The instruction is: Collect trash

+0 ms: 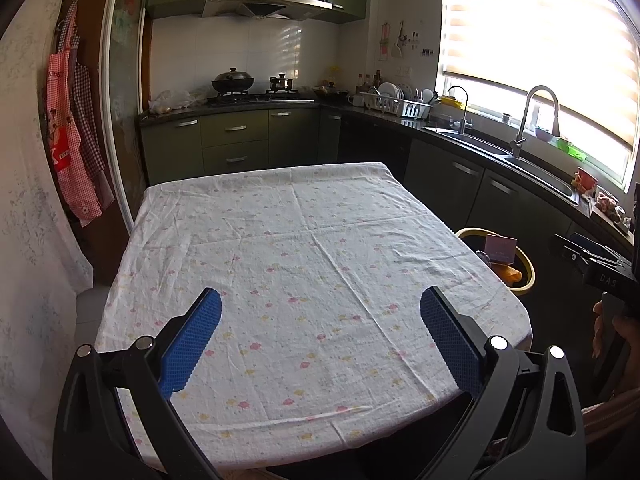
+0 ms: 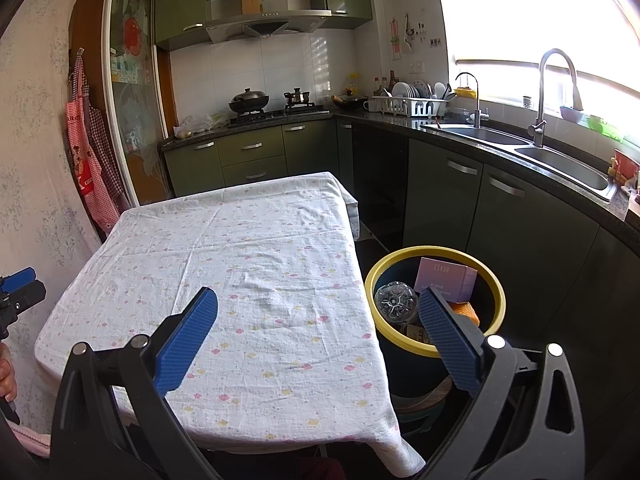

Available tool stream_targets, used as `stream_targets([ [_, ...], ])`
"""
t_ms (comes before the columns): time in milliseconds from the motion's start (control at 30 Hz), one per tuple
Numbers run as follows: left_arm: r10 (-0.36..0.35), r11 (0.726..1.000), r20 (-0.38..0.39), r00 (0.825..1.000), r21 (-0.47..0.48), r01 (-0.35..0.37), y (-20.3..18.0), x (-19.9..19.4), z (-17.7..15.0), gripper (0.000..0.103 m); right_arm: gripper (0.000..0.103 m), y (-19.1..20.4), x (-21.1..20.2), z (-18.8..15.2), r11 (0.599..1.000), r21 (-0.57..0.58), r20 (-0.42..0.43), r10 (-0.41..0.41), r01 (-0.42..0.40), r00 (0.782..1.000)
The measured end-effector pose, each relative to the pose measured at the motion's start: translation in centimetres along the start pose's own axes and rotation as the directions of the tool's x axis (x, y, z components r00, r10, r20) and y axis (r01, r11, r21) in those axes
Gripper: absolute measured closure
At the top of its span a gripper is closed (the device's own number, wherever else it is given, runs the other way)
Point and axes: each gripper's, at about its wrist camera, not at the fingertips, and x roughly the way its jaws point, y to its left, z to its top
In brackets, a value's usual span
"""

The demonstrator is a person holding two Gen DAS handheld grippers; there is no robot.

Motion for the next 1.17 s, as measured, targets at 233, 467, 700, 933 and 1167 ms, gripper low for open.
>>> stream_targets([
  [233, 0.002, 1.000, 0.000, 1.000, -0.001, -0.002, 0.0, 0.0, 0.0, 0.005, 0.007, 0.0, 0.0, 0.0, 1.000, 0.000, 0.000, 0.001, -0.001, 1.000],
  [467, 0.002, 1.000, -0.003, 1.000, -0.009, -0.002, 0.1, 0.1, -0.1, 0.005, 0.007, 0.0, -0.1, 0.0, 1.000, 0.001, -0.001, 0.000, 0.000, 1.000],
  [700, -0.025, 0.999, -0.015, 1.000, -0.026, 0.025, 0.4, 0.5, 0.0, 0.005, 0.007, 0.3, 0.0, -0.5, 1.000, 0.000, -0.006, 0.004, -0.004, 1.000],
  [933, -0.026, 1.000, -0.009, 1.000, -0.002, 0.026, 0.5, 2.0, 1.0, 0.005, 0.007, 0.9, 1.4, -0.2, 0.999, -0.018, -0.038, 0.026, -0.027, 0.999],
  [1167, 0.052, 0.997, -0.107, 0.993, -0.054, -0.058, 4.5, 10.6, 3.8, 0.005, 0.007, 3.2, 9.9, 4.0, 0.991, -0.090, -0.184, 0.083, -0.101, 0.979],
])
